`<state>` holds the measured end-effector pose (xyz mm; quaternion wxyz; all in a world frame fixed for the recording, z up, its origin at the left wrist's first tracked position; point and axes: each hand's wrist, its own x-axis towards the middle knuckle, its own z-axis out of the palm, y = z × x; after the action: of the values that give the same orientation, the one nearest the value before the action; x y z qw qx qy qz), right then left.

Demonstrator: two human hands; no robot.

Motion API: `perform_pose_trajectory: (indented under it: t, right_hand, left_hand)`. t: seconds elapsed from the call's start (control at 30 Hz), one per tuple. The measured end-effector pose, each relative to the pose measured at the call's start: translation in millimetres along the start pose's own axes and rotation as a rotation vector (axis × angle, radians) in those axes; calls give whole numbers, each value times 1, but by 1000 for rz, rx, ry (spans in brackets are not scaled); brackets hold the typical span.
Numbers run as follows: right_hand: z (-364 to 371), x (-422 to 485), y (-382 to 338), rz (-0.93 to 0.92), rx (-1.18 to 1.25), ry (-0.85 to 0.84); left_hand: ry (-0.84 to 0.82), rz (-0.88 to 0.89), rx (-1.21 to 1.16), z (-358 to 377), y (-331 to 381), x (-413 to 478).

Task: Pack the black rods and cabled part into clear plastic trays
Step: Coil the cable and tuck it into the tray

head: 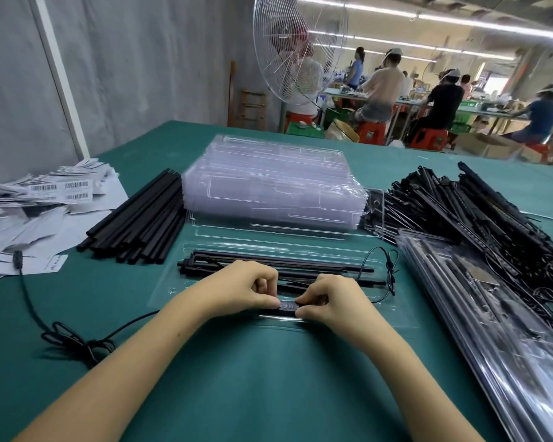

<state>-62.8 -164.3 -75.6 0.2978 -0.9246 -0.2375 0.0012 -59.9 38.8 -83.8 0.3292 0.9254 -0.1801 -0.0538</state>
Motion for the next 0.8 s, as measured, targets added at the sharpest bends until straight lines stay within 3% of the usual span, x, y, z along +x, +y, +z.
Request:
perform_pose_trajectory:
  t: [0.4,0.8]
  right_hand:
    - [-2,3,-3,2,-24,-32]
    - [8,-4,-17,-34,-28,-26]
  left_hand:
    - [-104,-30,190,-7,17,1]
    - [-231,-120,-42,-21,1,-6]
